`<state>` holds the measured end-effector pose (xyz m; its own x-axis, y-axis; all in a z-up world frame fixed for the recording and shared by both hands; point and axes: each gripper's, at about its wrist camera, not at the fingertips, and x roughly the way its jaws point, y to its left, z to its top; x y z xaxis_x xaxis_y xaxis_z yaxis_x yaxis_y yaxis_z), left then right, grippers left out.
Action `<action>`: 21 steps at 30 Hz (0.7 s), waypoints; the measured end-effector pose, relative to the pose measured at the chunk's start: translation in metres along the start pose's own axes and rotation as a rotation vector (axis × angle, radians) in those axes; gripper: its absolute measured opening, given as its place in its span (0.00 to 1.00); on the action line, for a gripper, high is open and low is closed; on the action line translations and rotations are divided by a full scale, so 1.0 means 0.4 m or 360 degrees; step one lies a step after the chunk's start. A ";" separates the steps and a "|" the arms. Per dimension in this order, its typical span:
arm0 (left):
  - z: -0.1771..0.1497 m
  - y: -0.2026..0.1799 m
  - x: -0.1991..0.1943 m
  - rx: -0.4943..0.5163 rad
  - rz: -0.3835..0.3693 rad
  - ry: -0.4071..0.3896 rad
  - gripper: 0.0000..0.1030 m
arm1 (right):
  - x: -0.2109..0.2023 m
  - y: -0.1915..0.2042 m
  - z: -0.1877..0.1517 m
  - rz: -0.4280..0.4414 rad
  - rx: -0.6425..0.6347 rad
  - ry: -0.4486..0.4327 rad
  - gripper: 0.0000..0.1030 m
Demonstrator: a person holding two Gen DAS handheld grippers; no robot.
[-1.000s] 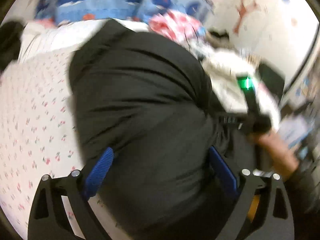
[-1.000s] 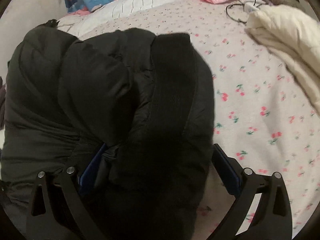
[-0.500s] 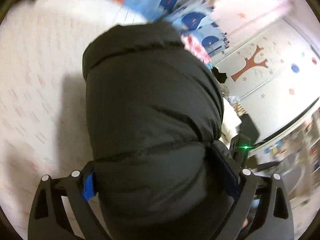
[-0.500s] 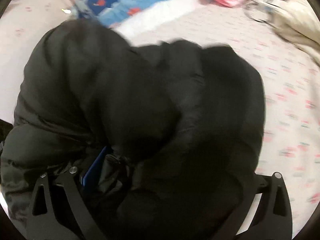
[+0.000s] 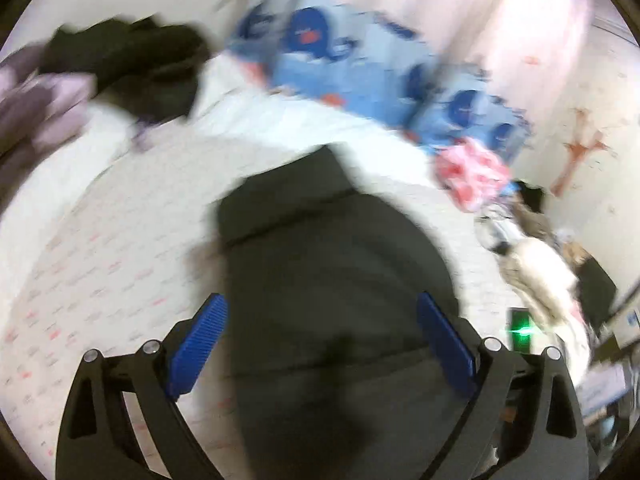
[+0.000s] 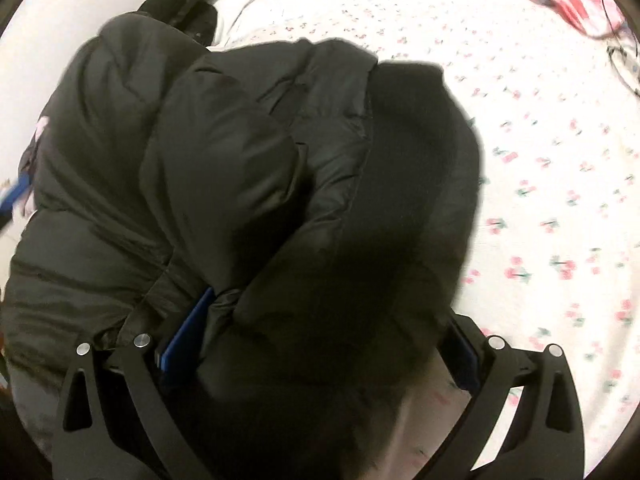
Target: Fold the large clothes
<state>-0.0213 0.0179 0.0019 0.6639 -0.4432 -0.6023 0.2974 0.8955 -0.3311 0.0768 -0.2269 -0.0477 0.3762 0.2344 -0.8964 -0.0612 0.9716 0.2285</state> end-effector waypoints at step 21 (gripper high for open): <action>-0.032 -0.093 0.294 0.0528 0.0150 0.0424 0.92 | -0.017 -0.047 0.151 -0.0142 0.0052 -0.0132 0.92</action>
<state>0.0371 -0.0682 -0.0660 0.5117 -0.3148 -0.7994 0.4773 0.8778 -0.0402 0.1312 -0.2484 -0.0231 0.4540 0.1426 -0.8795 0.0053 0.9867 0.1627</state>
